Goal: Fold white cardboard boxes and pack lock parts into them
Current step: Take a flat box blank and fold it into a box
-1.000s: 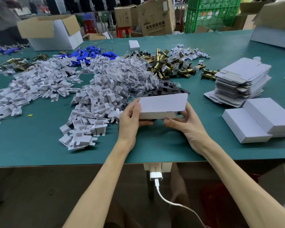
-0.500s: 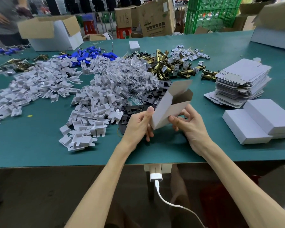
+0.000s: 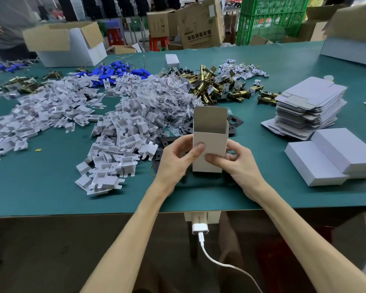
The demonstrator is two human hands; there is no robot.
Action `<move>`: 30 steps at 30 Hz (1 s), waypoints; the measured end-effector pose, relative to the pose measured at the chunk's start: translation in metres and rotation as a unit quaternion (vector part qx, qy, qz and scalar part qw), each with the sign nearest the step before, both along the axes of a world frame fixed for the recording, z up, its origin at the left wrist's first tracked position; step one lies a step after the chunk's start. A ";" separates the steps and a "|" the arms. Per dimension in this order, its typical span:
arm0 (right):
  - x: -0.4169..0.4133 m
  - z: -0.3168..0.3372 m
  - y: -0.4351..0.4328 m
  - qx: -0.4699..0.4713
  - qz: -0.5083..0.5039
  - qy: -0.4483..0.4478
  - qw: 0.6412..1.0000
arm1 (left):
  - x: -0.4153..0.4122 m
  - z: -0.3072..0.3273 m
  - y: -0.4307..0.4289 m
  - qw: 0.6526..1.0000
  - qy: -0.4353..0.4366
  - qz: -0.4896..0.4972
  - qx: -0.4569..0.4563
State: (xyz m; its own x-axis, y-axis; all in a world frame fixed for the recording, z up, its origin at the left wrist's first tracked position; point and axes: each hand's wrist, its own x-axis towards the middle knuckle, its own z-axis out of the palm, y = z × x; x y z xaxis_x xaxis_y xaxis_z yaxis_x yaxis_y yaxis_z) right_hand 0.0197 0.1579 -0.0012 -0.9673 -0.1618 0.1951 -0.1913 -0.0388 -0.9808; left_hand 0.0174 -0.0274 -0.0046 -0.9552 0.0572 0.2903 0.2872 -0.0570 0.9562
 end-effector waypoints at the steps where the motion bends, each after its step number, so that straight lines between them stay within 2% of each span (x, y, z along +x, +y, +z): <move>1: 0.000 0.000 0.000 0.006 0.003 0.003 1.000 | 0.000 0.000 0.000 1.000 -0.002 0.002 0.008; 7: -0.003 -0.003 0.002 0.026 -0.023 0.001 0.999 | -0.003 -0.005 0.000 0.999 -0.024 0.005 -0.029; 10: -0.005 -0.006 0.004 0.002 -0.058 -0.021 0.998 | -0.005 -0.007 0.001 0.998 -0.044 0.023 -0.045; 18: -0.007 -0.008 0.008 -0.047 -0.072 -0.053 0.995 | -0.017 0.009 0.006 0.995 -0.071 0.028 -0.066; 23: -0.006 -0.007 0.007 -0.021 -0.069 -0.056 0.996 | -0.026 0.011 0.015 0.990 -0.083 0.088 -0.077; 30: -0.005 -0.005 0.004 -0.018 -0.074 -0.059 0.995 | -0.026 0.001 0.019 0.990 -0.105 0.072 -0.064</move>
State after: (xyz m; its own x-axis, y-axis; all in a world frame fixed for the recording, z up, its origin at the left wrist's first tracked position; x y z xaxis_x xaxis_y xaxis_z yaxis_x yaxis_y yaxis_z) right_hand 0.0151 0.1623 -0.0058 -0.9966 -0.0104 0.0816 -0.0809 -0.0546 -0.9952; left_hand -0.0089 -0.0084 -0.0036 -0.9947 -0.0599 0.0836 0.0776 0.0959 0.9924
